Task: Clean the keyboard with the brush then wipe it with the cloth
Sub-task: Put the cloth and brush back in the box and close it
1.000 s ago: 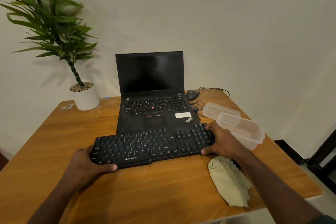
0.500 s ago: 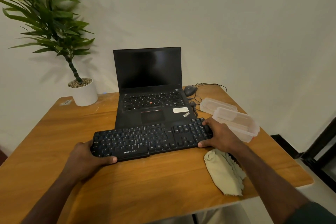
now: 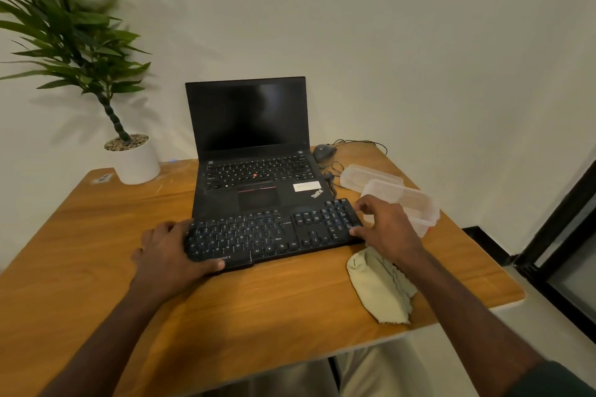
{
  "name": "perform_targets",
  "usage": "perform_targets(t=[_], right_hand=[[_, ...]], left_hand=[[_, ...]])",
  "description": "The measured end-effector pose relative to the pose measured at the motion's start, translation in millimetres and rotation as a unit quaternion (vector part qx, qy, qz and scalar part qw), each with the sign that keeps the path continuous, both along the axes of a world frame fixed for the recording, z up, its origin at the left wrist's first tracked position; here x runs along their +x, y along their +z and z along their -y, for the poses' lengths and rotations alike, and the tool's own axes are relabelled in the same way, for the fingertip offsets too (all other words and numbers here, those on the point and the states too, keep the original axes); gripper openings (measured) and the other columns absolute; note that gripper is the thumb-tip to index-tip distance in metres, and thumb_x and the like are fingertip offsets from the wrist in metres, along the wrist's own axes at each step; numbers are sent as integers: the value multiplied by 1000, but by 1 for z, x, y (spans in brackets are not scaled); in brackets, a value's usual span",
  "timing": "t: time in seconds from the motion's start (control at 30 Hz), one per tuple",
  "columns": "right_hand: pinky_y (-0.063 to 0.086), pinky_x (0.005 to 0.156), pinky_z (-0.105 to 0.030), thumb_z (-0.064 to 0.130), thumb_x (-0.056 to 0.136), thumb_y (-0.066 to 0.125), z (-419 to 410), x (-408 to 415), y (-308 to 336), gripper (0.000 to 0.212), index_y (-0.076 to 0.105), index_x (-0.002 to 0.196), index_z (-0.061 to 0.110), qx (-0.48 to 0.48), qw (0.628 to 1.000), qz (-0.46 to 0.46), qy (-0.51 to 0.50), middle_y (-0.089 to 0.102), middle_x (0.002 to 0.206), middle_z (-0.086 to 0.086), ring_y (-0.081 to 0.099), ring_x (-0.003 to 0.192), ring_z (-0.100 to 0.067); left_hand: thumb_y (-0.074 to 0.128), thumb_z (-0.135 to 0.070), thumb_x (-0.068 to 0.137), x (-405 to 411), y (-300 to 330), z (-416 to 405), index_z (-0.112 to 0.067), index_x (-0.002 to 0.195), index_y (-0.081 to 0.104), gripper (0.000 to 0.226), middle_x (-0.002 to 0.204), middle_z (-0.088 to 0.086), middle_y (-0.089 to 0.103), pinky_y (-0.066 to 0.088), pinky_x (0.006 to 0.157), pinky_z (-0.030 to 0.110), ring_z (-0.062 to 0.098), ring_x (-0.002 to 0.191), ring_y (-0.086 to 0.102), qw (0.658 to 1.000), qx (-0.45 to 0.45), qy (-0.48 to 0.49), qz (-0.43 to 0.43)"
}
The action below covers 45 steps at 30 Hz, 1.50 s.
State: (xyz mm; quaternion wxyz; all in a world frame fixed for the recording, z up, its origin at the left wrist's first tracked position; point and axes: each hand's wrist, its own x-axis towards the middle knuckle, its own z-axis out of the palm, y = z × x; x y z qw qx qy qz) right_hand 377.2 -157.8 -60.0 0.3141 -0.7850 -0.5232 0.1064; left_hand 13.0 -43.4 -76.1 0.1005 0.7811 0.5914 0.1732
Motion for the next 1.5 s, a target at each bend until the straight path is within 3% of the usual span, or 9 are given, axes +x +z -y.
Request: perform_targets(t=[0.1, 0.2, 0.37, 0.5, 0.73, 1.03, 1.2, 1.37, 1.5], right_hand=[[52, 71, -18, 10, 81, 83, 17, 6, 8, 28, 67, 99, 23, 46, 999, 7, -25, 71, 96, 5, 66, 84, -4], [58, 71, -27, 7, 81, 80, 37, 15, 11, 20, 68, 83, 23, 32, 998, 12, -46, 68, 76, 9, 63, 72, -4], [38, 55, -14, 21, 81, 83, 75, 22, 9, 26, 62, 69, 31, -61, 995, 27, -73, 64, 70, 13, 59, 67, 0], [43, 59, -18, 45, 81, 80, 94, 9, -2, 24, 66, 74, 27, -142, 985, 37, -89, 65, 74, 12, 60, 70, -2], [46, 73, -24, 62, 70, 83, 90, -17, -10, 67, 63, 118, 21, -183, 977, 53, -97, 67, 112, 3, 59, 97, -13], [39, 61, -21, 32, 77, 84, 80, -10, -14, 23, 61, 80, 30, -106, 992, -60, -40, 61, 88, 14, 57, 87, -8], [48, 66, -24, 18, 84, 78, 75, 20, 26, 13, 70, 93, 22, -16, 988, -149, -33, 68, 97, 10, 61, 89, -4], [55, 78, -37, 22, 86, 77, 45, 87, 59, 13, 71, 96, 26, 45, 994, -53, -84, 71, 102, 3, 65, 93, -17], [49, 73, -29, 21, 86, 76, 10, 119, 63, 16, 73, 101, 25, 6, 997, -37, -65, 70, 102, 2, 64, 98, -20]], left_hand=[[82, -61, 66, 43, -1, 5, -26, 132, 54, 79, 125, -2, 56, 39, 100, 46, 18, 117, 45, 997, 32, -62, 33], [80, -57, 71, 88, -6, 10, -28, 115, 65, 55, 102, -14, 59, 51, 88, 36, 8, 98, 54, 984, -6, -161, 75], [76, -49, 78, 157, -9, 31, -30, 107, 66, 36, 96, -16, 60, 53, 84, 34, 3, 92, 54, 954, -42, -289, 66], [72, -50, 80, 197, -11, 48, -28, 103, 67, 32, 91, -14, 58, 52, 77, 32, 7, 88, 54, 933, -54, -352, 56], [74, -49, 79, 221, -13, 52, -27, 103, 69, 34, 91, -13, 63, 52, 71, 29, 3, 83, 59, 927, -95, -359, 59], [62, -26, 96, 214, -2, 29, -20, 98, 75, 14, 88, -9, 70, 43, 68, 21, 1, 80, 60, 925, -81, -349, 128], [59, -20, 98, 232, 15, 11, -13, 96, 75, 17, 90, -2, 72, 50, 77, 29, 10, 85, 64, 923, -68, -357, 127], [57, -19, 98, 261, 32, -13, -16, 102, 73, 17, 96, -4, 69, 51, 78, 29, 8, 88, 61, 923, -52, -367, 97], [55, -18, 97, 281, 31, -30, -16, 105, 72, 18, 94, -2, 69, 52, 74, 29, 10, 84, 63, 926, -60, -366, 71]])
